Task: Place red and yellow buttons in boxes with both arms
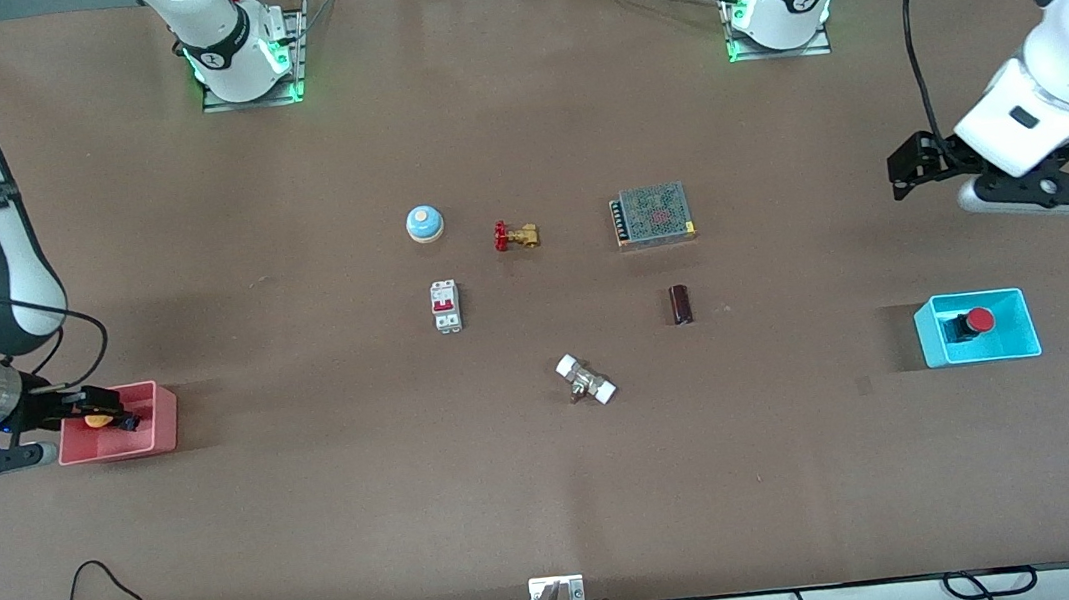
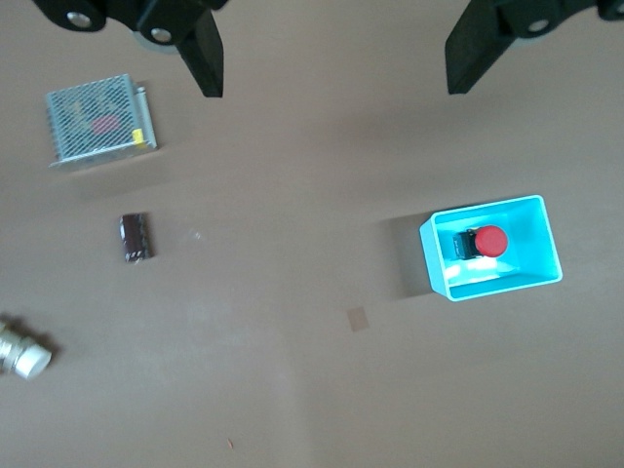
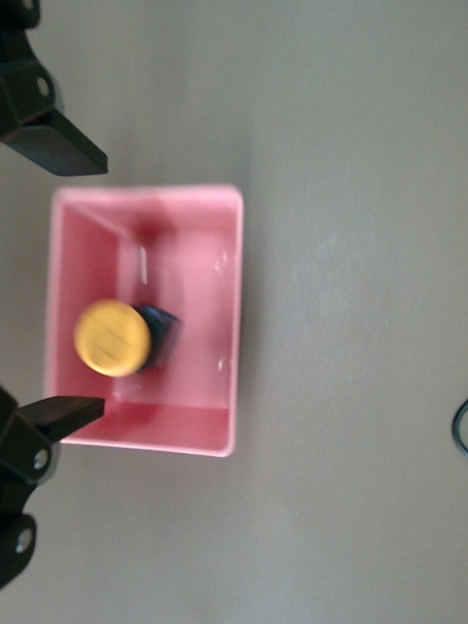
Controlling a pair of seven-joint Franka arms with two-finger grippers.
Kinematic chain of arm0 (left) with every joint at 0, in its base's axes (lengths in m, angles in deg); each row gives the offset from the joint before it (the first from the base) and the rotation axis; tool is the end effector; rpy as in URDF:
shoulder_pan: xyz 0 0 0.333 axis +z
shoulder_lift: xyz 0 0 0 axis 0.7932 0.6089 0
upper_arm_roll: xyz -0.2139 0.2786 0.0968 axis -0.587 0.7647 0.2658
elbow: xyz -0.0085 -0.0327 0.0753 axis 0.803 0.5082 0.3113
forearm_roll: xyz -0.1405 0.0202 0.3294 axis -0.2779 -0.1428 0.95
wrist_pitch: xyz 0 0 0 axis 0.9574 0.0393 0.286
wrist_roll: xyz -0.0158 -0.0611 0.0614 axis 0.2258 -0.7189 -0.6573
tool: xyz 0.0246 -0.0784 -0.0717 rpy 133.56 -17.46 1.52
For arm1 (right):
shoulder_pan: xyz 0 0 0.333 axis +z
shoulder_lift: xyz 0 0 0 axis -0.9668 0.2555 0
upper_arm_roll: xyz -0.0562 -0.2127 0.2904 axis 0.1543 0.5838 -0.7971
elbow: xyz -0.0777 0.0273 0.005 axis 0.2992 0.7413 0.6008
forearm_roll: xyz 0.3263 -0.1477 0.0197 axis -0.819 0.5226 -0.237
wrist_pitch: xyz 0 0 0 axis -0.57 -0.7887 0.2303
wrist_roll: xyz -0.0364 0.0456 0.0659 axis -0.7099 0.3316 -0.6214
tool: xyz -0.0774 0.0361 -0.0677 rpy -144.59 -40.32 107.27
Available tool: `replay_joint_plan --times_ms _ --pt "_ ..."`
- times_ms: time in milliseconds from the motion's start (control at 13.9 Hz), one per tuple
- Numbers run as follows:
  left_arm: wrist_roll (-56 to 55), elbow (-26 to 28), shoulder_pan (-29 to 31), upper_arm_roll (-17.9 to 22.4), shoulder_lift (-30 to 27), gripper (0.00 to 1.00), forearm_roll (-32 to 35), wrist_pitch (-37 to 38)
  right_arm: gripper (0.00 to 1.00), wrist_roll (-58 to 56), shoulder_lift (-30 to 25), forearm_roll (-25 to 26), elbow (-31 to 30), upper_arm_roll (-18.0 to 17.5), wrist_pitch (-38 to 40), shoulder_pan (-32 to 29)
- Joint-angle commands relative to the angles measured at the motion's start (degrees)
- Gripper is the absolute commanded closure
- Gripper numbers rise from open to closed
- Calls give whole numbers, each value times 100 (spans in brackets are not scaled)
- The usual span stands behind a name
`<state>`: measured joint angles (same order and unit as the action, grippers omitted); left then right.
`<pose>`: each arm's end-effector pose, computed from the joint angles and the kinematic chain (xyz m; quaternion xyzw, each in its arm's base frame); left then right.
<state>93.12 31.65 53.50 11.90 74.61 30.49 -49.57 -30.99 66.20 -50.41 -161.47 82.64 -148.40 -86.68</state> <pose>0.5267 -0.0519 0.5849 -0.9956 0.0928 0.0000 0.0158 0.6673 -0.1203 0.3881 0.9992 0.0393 0.0054 0.0054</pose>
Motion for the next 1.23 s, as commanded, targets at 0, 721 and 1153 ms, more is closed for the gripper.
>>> replay_joint_plan --times_ms 0,721,1153 --pt "327 142 92 25 -214 0 -2 417 0 914 -978 -45 -161 -13 887 425" --pt "125 -1635 329 8 692 0 33 1214 0 1445 -3775 -1 -1637 -57 2173 1314" --pt "100 -1319 321 -124 305 0 59 1107 0 1490 -3006 -10 -420 4 2795 1508"
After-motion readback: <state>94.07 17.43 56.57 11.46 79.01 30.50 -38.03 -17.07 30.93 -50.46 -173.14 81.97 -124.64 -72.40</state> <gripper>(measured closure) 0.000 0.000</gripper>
